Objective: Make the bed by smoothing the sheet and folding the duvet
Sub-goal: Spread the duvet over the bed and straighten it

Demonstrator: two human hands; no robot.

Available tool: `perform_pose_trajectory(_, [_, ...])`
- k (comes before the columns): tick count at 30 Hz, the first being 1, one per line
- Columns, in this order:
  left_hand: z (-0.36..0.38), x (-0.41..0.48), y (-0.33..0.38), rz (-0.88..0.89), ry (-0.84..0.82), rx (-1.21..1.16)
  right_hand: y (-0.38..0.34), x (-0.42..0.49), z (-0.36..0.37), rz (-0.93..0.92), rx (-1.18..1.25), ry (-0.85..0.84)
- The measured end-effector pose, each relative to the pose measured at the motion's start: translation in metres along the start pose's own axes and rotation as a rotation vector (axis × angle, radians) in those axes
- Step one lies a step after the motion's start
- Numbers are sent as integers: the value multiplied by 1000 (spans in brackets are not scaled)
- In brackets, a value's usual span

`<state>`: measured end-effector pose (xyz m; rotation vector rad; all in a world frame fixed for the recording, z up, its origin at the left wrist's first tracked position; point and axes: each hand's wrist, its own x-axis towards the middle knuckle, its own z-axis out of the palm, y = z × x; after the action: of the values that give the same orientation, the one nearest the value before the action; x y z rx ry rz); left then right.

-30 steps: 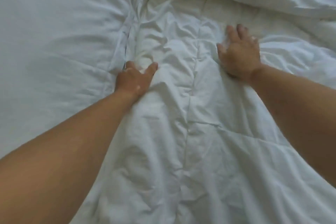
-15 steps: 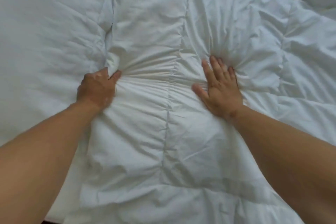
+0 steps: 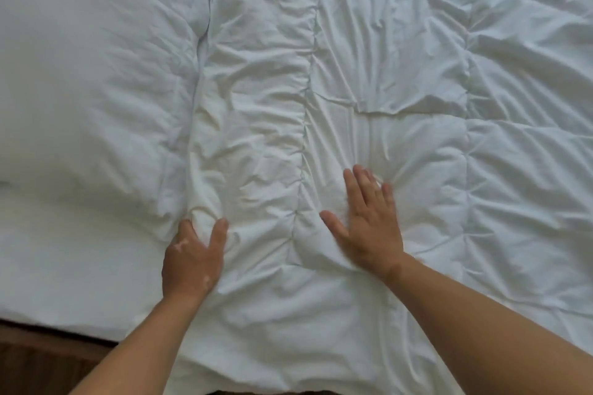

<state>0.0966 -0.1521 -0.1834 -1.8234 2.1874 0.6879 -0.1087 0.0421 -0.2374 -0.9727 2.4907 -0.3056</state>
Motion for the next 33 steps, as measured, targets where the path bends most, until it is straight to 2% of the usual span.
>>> perform_pose_trajectory(6, [-6, 33, -39, 149, 33, 164, 23, -20, 6, -62, -85, 63])
perform_pose_trajectory(9, [-6, 39, -54, 56, 32, 232, 37, -39, 9, -50, -116, 66])
perform_pose_trajectory(11, [6, 32, -40, 61, 131, 269, 54, -56, 10, -21, -130, 57])
perform_pose_trajectory(14, [29, -5, 0, 355, 317, 226, 82, -85, 8, 13, -148, 46])
perform_pose_trajectory(15, [38, -22, 14, 494, 308, 214, 88, -94, 6, 26, -160, 48])
perform_pose_trajectory(17, [64, -58, 34, 741, 170, 262, 98, -113, 6, 66, -170, 47])
perform_pose_trajectory(19, [92, -81, 25, 853, 2, 414, 113, -140, 12, 137, -161, 39])
perform_pose_trajectory(22, [105, -86, -41, 789, -65, 635, 145, -207, 25, 210, -184, -28])
perform_pose_trajectory(25, [83, -93, -83, 727, -108, 710, 178, -274, 24, 210, -192, -99])
perform_pose_trajectory(27, [71, -105, -61, 634, -160, 702, 194, -294, 12, 218, -160, -88])
perform_pose_trajectory(29, [76, -125, -10, 679, -140, 605, 208, -296, -7, 277, -105, 3])
perform_pose_trajectory(33, [144, -186, 131, 1166, -139, 484, 271, -279, -48, 550, -112, 265])
